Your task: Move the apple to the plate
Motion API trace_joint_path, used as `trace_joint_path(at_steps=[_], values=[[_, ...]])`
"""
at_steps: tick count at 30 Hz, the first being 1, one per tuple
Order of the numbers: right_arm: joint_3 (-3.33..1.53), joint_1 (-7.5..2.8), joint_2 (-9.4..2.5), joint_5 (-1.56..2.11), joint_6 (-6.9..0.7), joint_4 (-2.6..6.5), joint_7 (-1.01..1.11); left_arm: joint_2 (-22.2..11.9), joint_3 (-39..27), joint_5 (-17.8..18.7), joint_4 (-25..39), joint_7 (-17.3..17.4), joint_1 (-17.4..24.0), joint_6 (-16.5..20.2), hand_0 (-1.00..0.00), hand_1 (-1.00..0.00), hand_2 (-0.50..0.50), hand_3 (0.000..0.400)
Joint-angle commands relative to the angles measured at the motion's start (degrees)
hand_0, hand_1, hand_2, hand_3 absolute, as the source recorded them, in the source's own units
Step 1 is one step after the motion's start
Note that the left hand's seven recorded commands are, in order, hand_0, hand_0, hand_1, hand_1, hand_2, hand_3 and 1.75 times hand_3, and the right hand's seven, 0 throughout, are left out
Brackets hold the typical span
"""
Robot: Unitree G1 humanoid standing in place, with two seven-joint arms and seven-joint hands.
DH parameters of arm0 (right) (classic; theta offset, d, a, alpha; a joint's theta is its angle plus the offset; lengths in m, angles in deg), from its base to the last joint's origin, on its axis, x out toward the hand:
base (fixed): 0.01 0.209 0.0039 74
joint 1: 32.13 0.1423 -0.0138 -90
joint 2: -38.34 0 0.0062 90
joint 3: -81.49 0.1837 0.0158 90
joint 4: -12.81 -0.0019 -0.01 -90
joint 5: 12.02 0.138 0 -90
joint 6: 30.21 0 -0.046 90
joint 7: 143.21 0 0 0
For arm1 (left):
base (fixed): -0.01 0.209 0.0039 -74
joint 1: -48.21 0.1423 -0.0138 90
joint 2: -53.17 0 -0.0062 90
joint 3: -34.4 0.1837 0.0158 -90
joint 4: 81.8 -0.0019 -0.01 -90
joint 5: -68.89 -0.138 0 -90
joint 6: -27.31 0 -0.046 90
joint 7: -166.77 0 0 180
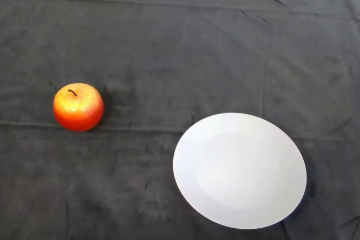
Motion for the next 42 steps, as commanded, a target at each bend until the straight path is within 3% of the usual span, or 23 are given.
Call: trace_joint_path(at_steps=[1,11,21,34,42], values=[[0.53,-1.49,0.36,0.34,0.42,1.27,0.15,0.88,-1.18,-1.05,1.71,0.51,-0.27,0.87,0.00,0.00,0.00,0.000],[0.53,-1.49,0.36,0.34,0.42,1.26,0.15,1.15,-1.42,-1.56,1.91,0.46,-0.67,1.19,0.00,0.00,0.00,0.000],[0.53,-1.51,0.36,0.35,0.41,1.23,0.15,3.02,0.50,-3.46,2.83,0.74,-5.26,2.32,0.00,0.00,0.00,0.000],[0.53,-1.53,0.37,0.36,0.39,1.20,0.16,4.74,1.18,-3.39,3.02,6.17,-8.75,-0.88,0.00,0.00,0.00,0.000],[0.52,-1.53,0.37,0.37,0.38,1.18,0.16,7.63,1.02,-1.54,2.45,12.36,-11.10,-1.83,0.00,0.00,0.00,0.000]])
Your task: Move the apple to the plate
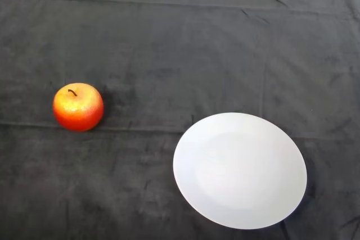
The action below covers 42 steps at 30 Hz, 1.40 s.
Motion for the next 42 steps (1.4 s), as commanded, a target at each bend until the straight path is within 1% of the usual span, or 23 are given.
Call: trace_joint_path(at_steps=[1,9,14,22,30,36,42], values=[[0.53,-1.53,0.39,0.37,0.25,1.14,0.16,0.49,0.73,1.09,1.32,1.56,-2.74,-1.47,0.00,0.00,0.00,0.000],[0.53,-1.53,0.39,0.37,0.24,1.14,0.16,2.99,1.00,2.72,0.89,8.96,-5.35,-1.02,0.00,0.00,0.00,0.000],[0.53,-1.53,0.39,0.37,0.24,1.14,0.16,4.79,1.74,2.91,0.85,12.50,-6.37,-1.11,0.00,0.00,0.00,0.000],[0.53,-1.54,0.39,0.37,0.24,1.13,0.16,8.14,4.12,1.85,1.04,17.40,-7.10,-2.05,0.00,0.00,0.00,0.000],[0.53,-1.54,0.39,0.37,0.24,1.12,0.16,9.90,6.62,0.42,1.17,22.69,-7.59,-3.21,0.00,0.00,0.00,0.000],[0.53,-1.53,0.39,0.37,0.24,1.13,0.16,11.02,8.41,-0.96,1.24,25.13,-7.98,-4.18,0.00,0.00,0.00,0.000],[0.52,-1.53,0.39,0.37,0.24,1.14,0.16,12.67,10.55,-2.93,1.51,25.75,-9.24,-4.38,0.00,0.00,0.00,0.000]])
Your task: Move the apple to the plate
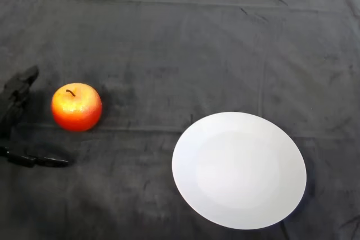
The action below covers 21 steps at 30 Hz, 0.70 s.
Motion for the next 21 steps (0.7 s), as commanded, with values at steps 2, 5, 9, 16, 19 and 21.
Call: trace_joint_path(at_steps=[2,5,9,16,19,21], values=[[0.52,-1.52,0.38,0.37,0.23,1.13,0.16,1.49,1.88,-1.63,1.65,0.94,-3.38,-0.71,0.00,0.00,0.00,0.000],[0.52,-1.52,0.38,0.37,0.24,1.13,0.16,1.91,2.59,-2.26,1.82,1.39,-3.96,-0.87,0.00,0.00,0.00,0.000],[0.52,-1.52,0.38,0.37,0.24,1.14,0.16,2.52,3.35,-3.03,1.76,1.60,-4.50,-1.37,0.00,0.00,0.00,0.000],[0.52,-1.51,0.38,0.37,0.24,1.15,0.16,3.28,4.25,-4.07,1.25,1.52,-5.15,-1.80,0.00,0.00,0.00,0.000],[0.52,-1.50,0.38,0.37,0.25,1.16,0.16,3.63,4.63,-4.54,0.92,1.32,-5.57,-1.68,0.00,0.00,0.00,0.000],[0.52,-1.50,0.38,0.37,0.25,1.17,0.16,3.93,4.90,-4.87,0.70,1.09,-5.94,-1.46,0.00,0.00,0.00,0.000]])
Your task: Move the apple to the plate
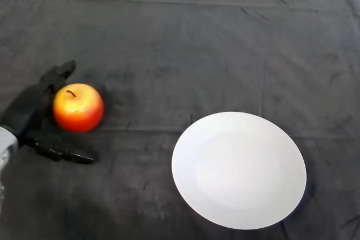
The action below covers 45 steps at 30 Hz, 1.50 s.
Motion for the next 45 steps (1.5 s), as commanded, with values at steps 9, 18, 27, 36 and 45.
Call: trace_joint_path(at_steps=[9,18,27,36,45], values=[[0.51,-1.49,0.39,0.37,0.26,1.20,0.15,1.23,2.10,-3.18,-0.07,-0.78,-4.14,-0.11,0.00,0.00,0.00,0.000],[0.51,-1.47,0.38,0.37,0.27,1.23,0.15,0.61,2.93,-4.48,-0.28,-1.15,-4.22,-0.82,-1.00,-0.93,-0.03,0.400],[0.50,-1.46,0.38,0.36,0.28,1.26,0.14,0.12,3.69,-5.91,-0.33,-2.56,-5.06,-0.97,-1.00,-0.95,-0.03,0.400],[0.50,-1.45,0.38,0.36,0.30,1.28,0.14,0.57,4.16,-7.12,1.41,-5.65,-7.88,-0.44,-1.00,-1.00,0.00,0.400],[0.50,-1.49,0.38,0.37,0.28,1.21,0.14,3.64,5.65,-9.28,9.31,-12.10,-7.43,-1.33,-1.00,-1.00,0.00,0.400]])
